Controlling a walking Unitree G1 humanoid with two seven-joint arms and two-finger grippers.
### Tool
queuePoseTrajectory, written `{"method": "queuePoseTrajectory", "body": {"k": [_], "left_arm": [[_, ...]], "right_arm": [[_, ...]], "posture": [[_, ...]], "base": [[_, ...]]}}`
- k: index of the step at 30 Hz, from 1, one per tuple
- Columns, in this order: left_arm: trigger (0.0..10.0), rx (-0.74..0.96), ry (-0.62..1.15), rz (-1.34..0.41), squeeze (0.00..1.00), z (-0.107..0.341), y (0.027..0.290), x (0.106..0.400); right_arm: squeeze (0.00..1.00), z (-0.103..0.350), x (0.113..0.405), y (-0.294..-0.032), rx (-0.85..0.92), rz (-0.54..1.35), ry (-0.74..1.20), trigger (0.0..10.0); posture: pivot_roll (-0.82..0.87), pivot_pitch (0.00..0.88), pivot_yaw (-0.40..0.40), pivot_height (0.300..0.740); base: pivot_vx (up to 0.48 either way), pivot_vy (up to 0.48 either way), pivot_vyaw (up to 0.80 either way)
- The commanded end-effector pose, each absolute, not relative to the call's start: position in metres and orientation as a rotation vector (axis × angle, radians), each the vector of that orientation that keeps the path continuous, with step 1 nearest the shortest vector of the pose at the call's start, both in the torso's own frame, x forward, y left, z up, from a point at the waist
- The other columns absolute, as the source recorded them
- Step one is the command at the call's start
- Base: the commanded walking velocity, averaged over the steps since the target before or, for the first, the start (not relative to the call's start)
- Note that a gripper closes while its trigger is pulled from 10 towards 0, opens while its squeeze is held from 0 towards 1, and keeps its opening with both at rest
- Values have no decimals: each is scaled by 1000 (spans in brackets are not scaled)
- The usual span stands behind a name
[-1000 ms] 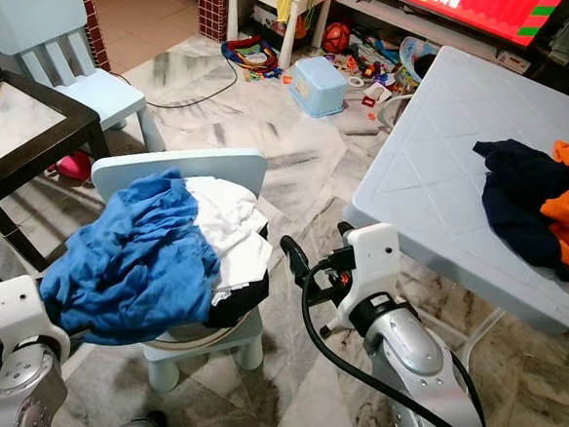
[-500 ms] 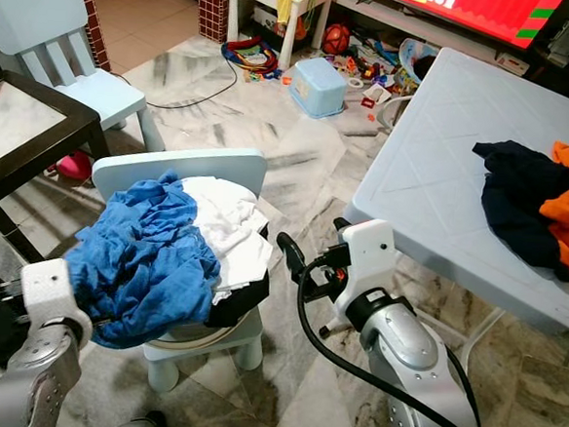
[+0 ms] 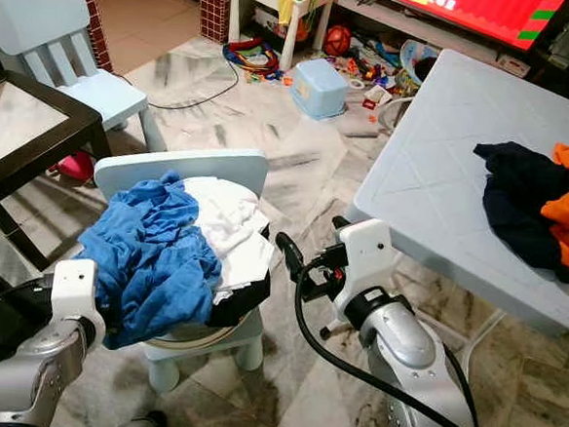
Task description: Hang hanger
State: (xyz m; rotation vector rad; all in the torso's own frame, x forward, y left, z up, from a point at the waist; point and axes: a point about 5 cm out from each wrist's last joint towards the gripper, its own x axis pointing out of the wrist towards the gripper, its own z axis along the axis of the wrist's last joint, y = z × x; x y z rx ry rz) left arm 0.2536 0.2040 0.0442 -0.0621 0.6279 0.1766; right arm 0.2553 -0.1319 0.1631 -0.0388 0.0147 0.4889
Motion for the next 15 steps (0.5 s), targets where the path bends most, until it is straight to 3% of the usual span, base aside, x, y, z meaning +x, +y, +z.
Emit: {"method": "queuePoseTrajectory", "body": {"k": [1,6,7,8,9,15], "left_arm": [[10000,-76,648,166,1000,38,202,251],[10000,-95,643,142,1000,36,202,252],[588,-105,634,136,725,37,201,253],[588,-114,627,132,725,38,201,254],[0,-117,618,133,0,39,201,255],[0,-135,569,119,0,43,200,262]], "right_arm": [[0,162,256,-133,-50,484,16,10000],[0,161,255,-131,-49,492,15,10000],[0,161,255,-131,-49,492,15,10000],[0,161,255,-131,-49,492,15,10000],[0,161,255,-131,-49,491,14,10000],[0,161,255,-132,-50,484,13,10000]], "posture": [[-29,133,-137,740],[-29,133,-137,740],[-29,133,-137,740],[-29,133,-137,740],[-32,135,-134,740],[-31,136,-134,740]], "base": [[0,0,0],[0,0,0],[0,0,0],[0,0,0],[0,0,0],[0,0,0]]}}
